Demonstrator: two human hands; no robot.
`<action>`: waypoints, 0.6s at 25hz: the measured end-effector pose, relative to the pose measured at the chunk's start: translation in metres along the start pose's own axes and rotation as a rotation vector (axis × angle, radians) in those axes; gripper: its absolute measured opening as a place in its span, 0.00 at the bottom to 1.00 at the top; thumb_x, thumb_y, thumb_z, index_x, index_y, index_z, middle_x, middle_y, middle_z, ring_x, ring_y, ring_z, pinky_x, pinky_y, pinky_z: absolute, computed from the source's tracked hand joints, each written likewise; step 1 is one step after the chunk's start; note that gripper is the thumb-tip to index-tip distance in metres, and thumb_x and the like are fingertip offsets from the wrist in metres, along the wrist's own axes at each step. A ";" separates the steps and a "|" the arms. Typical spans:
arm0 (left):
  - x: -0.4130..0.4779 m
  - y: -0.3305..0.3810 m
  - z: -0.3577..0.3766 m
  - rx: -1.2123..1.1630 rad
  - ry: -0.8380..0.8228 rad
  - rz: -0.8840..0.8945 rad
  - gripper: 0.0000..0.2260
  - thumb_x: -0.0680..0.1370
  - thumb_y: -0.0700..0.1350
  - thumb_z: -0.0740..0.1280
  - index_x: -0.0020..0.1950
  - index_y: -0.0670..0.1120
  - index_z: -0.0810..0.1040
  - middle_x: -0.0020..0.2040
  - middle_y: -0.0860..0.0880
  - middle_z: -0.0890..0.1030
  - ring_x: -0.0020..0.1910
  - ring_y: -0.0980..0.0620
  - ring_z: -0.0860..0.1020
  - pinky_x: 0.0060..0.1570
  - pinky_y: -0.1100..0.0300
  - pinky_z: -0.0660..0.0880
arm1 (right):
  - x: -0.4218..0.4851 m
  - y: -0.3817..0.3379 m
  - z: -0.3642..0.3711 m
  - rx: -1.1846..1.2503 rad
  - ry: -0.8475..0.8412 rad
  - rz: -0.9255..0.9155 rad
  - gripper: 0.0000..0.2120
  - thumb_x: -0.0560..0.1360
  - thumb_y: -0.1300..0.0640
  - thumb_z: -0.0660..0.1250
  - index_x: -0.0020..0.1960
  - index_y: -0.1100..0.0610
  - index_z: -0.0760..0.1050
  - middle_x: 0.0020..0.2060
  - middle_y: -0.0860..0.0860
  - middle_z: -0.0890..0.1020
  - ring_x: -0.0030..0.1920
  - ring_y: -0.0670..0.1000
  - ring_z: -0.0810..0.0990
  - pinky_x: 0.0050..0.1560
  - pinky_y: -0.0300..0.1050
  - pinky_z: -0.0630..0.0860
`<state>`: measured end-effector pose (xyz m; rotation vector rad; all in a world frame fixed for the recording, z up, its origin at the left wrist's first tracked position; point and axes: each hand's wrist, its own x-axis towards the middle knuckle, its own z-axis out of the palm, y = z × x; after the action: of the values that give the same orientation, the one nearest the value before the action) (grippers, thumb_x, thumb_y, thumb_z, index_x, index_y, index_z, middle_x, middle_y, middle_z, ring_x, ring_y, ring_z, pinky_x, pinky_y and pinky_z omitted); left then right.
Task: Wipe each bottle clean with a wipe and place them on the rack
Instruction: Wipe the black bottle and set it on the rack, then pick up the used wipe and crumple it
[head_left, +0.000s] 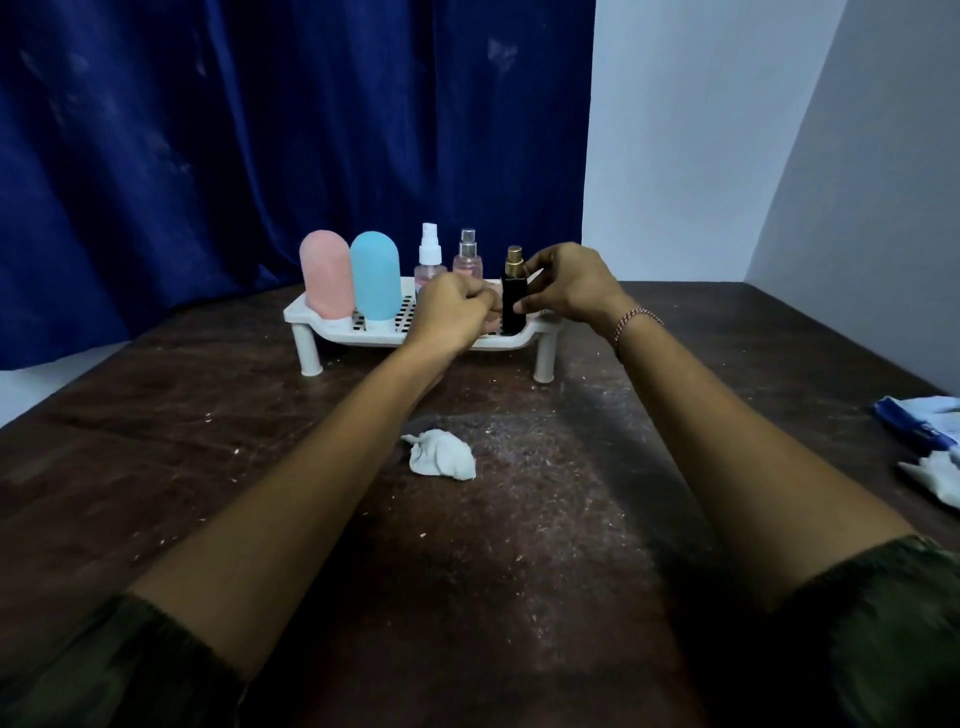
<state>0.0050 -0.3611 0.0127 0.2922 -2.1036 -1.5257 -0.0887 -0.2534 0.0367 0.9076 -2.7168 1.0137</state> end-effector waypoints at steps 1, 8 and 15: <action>0.000 0.000 -0.001 -0.008 -0.009 -0.017 0.10 0.80 0.37 0.61 0.56 0.35 0.78 0.46 0.43 0.80 0.44 0.50 0.79 0.44 0.64 0.78 | 0.002 0.000 0.003 -0.022 -0.008 0.006 0.17 0.63 0.54 0.78 0.50 0.51 0.78 0.46 0.50 0.82 0.52 0.53 0.78 0.58 0.59 0.72; 0.009 -0.003 -0.005 -0.044 -0.088 -0.093 0.09 0.80 0.39 0.61 0.52 0.37 0.79 0.42 0.45 0.79 0.43 0.53 0.79 0.46 0.63 0.78 | 0.007 0.005 0.013 -0.068 0.021 0.017 0.14 0.65 0.51 0.76 0.48 0.51 0.78 0.45 0.51 0.83 0.51 0.53 0.78 0.60 0.59 0.70; 0.005 0.000 -0.013 0.000 -0.127 -0.095 0.10 0.79 0.41 0.63 0.39 0.42 0.78 0.44 0.40 0.79 0.46 0.47 0.78 0.53 0.56 0.78 | 0.003 -0.005 0.010 -0.113 0.009 0.041 0.25 0.67 0.53 0.75 0.62 0.56 0.74 0.52 0.53 0.82 0.57 0.54 0.76 0.63 0.61 0.67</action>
<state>0.0080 -0.3744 0.0171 0.3065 -2.2162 -1.6385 -0.0874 -0.2639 0.0330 0.8297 -2.7635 0.8587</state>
